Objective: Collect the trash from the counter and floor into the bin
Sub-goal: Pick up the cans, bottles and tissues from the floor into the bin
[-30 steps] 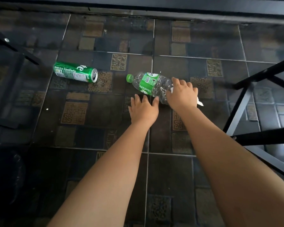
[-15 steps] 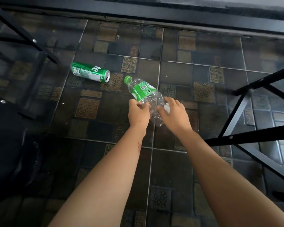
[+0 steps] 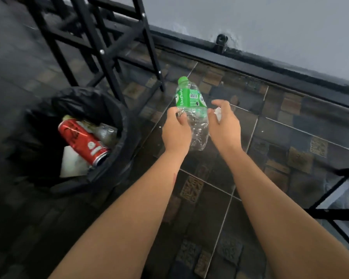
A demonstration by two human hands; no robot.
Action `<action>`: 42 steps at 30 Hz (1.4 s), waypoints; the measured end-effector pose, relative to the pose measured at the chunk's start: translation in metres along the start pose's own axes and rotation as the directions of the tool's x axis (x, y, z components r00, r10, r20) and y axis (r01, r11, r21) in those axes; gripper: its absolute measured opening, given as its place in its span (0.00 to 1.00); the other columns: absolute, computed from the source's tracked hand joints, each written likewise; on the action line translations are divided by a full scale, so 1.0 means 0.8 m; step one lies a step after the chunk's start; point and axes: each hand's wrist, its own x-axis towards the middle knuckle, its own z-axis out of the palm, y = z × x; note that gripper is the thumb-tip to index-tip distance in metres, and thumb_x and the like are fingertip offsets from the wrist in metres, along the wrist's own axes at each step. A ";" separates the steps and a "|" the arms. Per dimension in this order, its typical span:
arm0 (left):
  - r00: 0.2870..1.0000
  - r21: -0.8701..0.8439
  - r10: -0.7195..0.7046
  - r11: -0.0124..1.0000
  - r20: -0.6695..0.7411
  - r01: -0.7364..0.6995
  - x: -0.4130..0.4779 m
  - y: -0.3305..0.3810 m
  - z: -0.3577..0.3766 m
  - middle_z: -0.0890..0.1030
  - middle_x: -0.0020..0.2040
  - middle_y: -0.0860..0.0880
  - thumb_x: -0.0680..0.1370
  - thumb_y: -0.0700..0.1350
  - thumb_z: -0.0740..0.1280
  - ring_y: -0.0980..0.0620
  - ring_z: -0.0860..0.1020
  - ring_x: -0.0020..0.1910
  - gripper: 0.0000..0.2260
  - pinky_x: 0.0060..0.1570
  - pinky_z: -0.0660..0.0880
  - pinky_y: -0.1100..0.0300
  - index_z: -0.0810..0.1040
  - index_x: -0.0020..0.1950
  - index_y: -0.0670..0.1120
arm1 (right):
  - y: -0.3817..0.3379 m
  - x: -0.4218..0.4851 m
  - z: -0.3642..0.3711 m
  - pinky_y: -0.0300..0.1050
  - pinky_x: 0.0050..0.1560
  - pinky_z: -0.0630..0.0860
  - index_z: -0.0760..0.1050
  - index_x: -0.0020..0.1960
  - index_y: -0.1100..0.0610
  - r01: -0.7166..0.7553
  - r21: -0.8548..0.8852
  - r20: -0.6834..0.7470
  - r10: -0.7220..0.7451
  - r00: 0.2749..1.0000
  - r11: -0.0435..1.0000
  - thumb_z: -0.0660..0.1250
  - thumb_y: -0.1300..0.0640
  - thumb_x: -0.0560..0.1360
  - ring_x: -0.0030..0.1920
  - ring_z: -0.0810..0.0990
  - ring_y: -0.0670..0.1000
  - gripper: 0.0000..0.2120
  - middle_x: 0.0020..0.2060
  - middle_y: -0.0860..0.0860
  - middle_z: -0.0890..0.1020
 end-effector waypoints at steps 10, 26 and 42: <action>0.965 0.006 0.050 0.999 -0.257 -0.050 0.034 -0.012 -0.224 0.80 0.43 0.51 0.81 0.43 0.62 0.46 0.81 0.44 0.18 0.48 0.79 0.45 0.68 0.71 0.52 | -0.187 -0.010 0.102 0.44 0.44 0.67 0.71 0.60 0.55 0.139 0.227 0.055 -0.156 0.986 0.964 0.62 0.54 0.79 0.48 0.78 0.53 0.10 0.50 0.53 0.81; 0.953 0.614 -0.056 0.753 -0.298 0.236 0.047 -0.126 -0.374 0.73 0.65 0.38 0.78 0.42 0.64 0.36 0.71 0.63 0.26 0.60 0.69 0.43 0.62 0.76 0.45 | -0.235 -0.047 0.235 0.54 0.71 0.59 0.66 0.74 0.52 0.427 -0.124 0.529 -0.305 0.792 0.896 0.60 0.38 0.78 0.75 0.60 0.52 0.29 0.73 0.50 0.70; 0.799 0.256 -0.352 0.817 -0.487 0.516 0.057 -0.171 -0.398 0.77 0.65 0.38 0.78 0.36 0.63 0.36 0.74 0.64 0.22 0.61 0.71 0.45 0.69 0.73 0.42 | -0.188 -0.046 0.213 0.39 0.51 0.69 0.52 0.79 0.42 0.090 -0.175 0.432 -0.006 0.902 0.981 0.59 0.69 0.77 0.66 0.74 0.54 0.38 0.79 0.50 0.54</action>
